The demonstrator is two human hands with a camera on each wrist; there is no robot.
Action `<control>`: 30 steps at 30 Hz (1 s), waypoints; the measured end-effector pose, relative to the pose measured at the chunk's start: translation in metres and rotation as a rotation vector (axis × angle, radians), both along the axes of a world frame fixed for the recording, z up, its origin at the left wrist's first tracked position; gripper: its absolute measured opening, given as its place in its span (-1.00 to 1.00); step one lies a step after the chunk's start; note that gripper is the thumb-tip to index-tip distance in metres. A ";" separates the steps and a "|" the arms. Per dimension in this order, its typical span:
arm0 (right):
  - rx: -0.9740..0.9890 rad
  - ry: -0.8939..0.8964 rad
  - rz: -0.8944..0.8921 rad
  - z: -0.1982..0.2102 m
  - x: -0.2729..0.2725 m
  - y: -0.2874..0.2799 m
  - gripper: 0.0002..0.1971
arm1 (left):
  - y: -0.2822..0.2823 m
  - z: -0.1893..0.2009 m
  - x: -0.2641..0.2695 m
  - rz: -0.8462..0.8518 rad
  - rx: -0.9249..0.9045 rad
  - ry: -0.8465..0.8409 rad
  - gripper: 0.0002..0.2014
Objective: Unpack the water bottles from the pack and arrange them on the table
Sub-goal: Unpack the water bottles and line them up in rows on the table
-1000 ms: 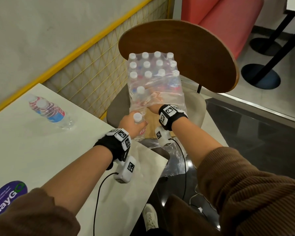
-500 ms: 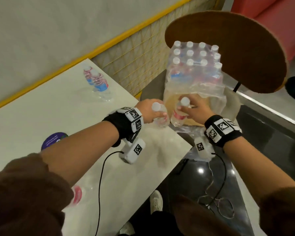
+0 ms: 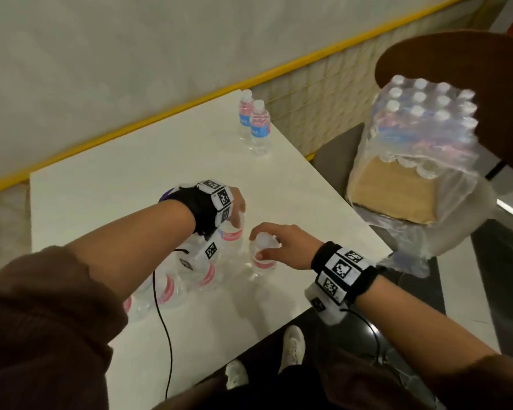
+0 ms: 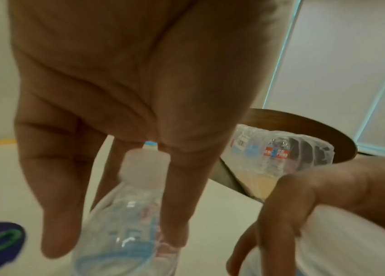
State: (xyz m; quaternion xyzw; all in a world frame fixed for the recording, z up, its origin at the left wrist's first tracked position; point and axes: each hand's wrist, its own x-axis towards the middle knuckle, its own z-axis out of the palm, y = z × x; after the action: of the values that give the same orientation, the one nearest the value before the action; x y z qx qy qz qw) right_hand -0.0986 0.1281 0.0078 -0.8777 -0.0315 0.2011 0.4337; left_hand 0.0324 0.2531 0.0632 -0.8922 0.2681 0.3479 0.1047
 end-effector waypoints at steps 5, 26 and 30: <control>0.026 -0.027 0.043 -0.002 0.019 0.061 -0.56 | 0.027 -0.001 0.010 -0.021 0.097 -0.035 -0.46; -0.103 0.297 -0.320 -0.031 0.000 -0.117 -0.54 | -0.162 -0.016 -0.030 -0.161 -0.275 0.017 -0.52; -0.015 0.356 -0.521 -0.040 -0.016 -0.176 -0.53 | -0.215 -0.042 -0.035 -0.088 -0.388 0.042 -0.53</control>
State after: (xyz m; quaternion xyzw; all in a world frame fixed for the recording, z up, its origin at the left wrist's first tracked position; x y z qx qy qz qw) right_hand -0.1144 -0.0480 -0.0322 -0.8105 0.2723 0.2340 0.4628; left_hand -0.0025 0.0377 0.0207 -0.8756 0.3712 0.3032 -0.0596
